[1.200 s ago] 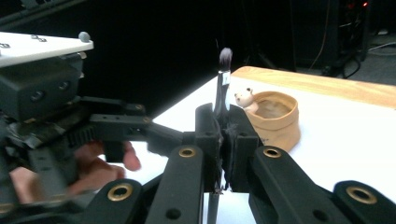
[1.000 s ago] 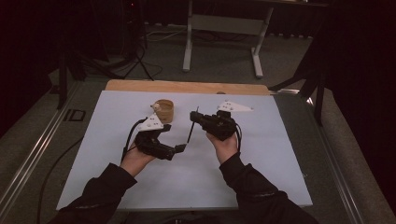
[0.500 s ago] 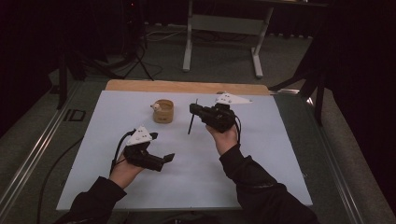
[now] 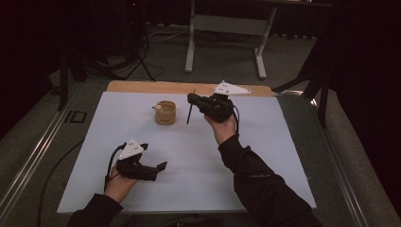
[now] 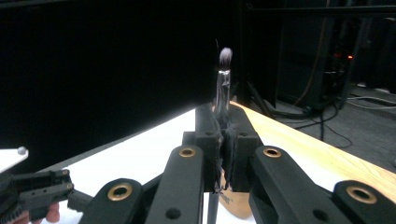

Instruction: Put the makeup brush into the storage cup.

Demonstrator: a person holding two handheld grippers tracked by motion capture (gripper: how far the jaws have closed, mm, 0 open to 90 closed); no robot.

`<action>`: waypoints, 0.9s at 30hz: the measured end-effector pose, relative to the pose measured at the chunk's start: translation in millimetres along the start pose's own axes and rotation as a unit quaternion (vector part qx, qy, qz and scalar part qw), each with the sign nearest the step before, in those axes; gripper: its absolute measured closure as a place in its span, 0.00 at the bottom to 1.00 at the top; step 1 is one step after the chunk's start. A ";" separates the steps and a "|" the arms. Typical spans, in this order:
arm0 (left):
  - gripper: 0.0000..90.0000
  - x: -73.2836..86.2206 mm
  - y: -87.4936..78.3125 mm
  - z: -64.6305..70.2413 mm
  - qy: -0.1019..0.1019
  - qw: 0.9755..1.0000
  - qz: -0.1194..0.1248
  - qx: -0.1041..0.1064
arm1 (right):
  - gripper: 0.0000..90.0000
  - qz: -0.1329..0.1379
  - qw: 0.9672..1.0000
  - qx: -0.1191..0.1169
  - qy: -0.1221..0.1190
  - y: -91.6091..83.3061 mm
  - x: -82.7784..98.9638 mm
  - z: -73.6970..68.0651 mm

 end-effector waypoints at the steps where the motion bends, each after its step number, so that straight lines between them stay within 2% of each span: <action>1: 0.01 2.2 -0.8 -1.3 -0.005 1.000 -0.001 0.001 | 0.95 0.001 1.000 0.004 -0.002 2.3 -1.1 1.6; 6: 0.01 9.6 -2.4 -8.9 -0.027 1.000 0.004 -0.007 | 0.95 0.008 1.000 0.003 -0.013 13.9 -7.2 9.0; 8: 0.01 11.1 -2.6 -9.8 -0.040 0.999 0.009 0.002 | 0.95 0.010 1.000 0.004 -0.016 18.0 -10.2 12.6; 10: 0.01 12.6 -2.0 -11.3 -0.045 0.999 0.010 0.002 | 0.95 0.012 1.000 0.006 -0.021 23.3 -14.6 17.1; 17: 0.01 12.4 -1.7 -9.1 -0.044 0.999 0.018 0.007 | 0.95 0.018 0.999 0.002 -0.031 41.2 -24.9 26.9; 27: 0.01 9.7 -4.8 -8.8 -0.049 0.998 0.029 0.006 | 0.95 0.013 0.999 0.014 -0.043 75.3 -31.0 41.0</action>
Point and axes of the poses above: each handheld gripper's, and its own axes: y roughly forward along the jaws, x roughly out of its underside, z roughly to its right, the point moved 9 cm from there along y, roughly forward along the jaws, and after that the axes turned 11 degrees about -y, right-handed, at the moved point
